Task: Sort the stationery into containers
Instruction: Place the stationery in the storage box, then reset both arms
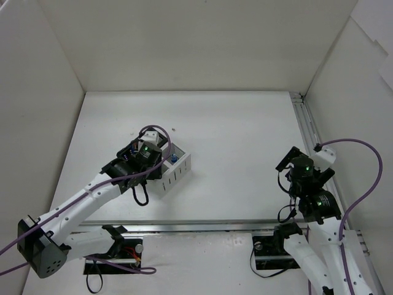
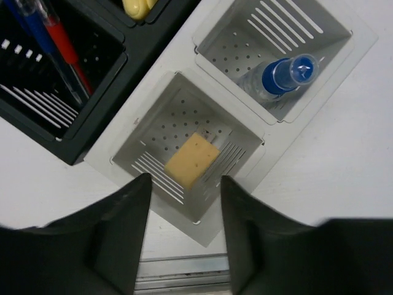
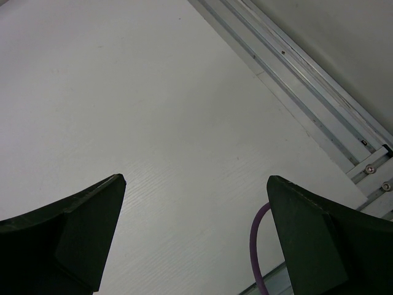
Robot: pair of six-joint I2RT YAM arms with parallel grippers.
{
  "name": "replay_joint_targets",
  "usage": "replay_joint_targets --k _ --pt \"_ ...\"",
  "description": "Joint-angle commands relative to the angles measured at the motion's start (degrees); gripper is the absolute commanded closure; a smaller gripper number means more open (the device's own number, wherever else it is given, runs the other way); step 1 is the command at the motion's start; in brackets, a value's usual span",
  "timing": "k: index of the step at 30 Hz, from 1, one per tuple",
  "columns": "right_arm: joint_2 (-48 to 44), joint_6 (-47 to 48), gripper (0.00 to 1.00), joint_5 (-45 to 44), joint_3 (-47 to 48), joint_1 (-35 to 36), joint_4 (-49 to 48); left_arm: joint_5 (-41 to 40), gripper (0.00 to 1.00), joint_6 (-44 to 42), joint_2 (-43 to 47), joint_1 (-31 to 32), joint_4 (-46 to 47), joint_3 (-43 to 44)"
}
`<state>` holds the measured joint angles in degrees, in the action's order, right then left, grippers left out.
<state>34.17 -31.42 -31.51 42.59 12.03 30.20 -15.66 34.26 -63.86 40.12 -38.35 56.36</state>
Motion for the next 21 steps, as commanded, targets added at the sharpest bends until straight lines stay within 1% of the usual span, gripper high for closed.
replay_joint_targets --k 1,2,3,5,7,8,9,10,11,12,13,14,15,16,18,19,20,21 --pt "0.5 0.4 0.02 -0.8 0.3 0.1 -2.9 -2.5 0.51 2.8 0.4 -0.3 -2.4 2.4" --pt "0.5 0.4 0.02 -0.8 0.3 -0.1 -2.9 -3.1 0.40 3.0 0.8 -0.3 -3.0 3.0" --pt "0.2 0.4 0.02 -0.8 0.2 -0.1 -2.9 -3.4 0.36 2.9 1.9 -0.3 -3.4 3.6" --pt "-0.2 0.6 0.02 -1.0 0.2 -0.1 -2.9 -4.8 0.32 2.6 3.7 -0.3 -3.7 4.3" --pt "-0.6 0.6 0.02 -1.0 0.4 0.0 -2.9 -7.8 0.10 2.6 5.1 -0.3 -4.3 5.4" --pt "-0.9 0.7 0.02 -1.2 0.5 -0.1 -2.9 -9.1 0.00 2.6 6.3 -0.3 -4.6 6.0" --pt "-1.2 0.7 0.02 -1.3 0.5 -0.1 -3.0 -11.4 0.00 4.0 6.8 -0.3 -5.2 6.3" --pt "-1.5 0.6 0.02 -1.5 0.6 0.0 -3.0 -17.3 0.00 5.9 7.5 -1.6 -8.8 6.7" --pt "-2.3 0.4 0.02 -1.6 0.4 0.0 -2.9 -19.9 0.00 8.9 7.9 -2.6 -11.7 8.1" --pt "-2.6 0.2 0.02 -1.6 0.3 -0.1 -2.9 -22.2 0.00 14.2 8.3 -3.7 -16.5 8.6" --pt "-3.0 0.0 0.02 -1.6 0.4 -0.1 -3.0 -25.1 0.00 15.7 9.1 -5.9 -17.8 8.9" --pt "-3.3 -0.2 0.02 -1.6 0.3 -0.1 -3.0 -25.9 0.00 16.8 11.5 -6.7 -17.9 8.3" --pt "-3.5 -0.2 0.02 -1.6 0.2 -0.1 -2.9 -26.3 0.00 16.6 13.3 -7.7 -16.9 7.5" --pt "-3.5 -0.5 0.02 -3.3 0.5 -0.1 -2.9 -26.2 0.00 13.8 17.1 -9.5 -12.4 6.7" --pt "-3.5 0.0 0.02 -3.3 1.1 -0.2 -2.9 -25.0 0.00 10.5 20.5 -11.7 -6.3 3.6" --pt "-3.5 0.0 0.02 -3.3 1.2 -0.1 -2.9 -24.6 0.00 8.0 23.3 -13.7 -5.1 2.9" --pt "-3.5 -0.2 0.02 -3.3 1.4 -0.1 -2.9 -24.4 0.00 7.5 24.3 -14.5 -4.3 2.2" --pt "-5.6 -0.5 0.02 -3.6 1.3 -0.1 -2.9 -24.6 0.00 7.2 25.3 -15.2 -3.6 1.7"
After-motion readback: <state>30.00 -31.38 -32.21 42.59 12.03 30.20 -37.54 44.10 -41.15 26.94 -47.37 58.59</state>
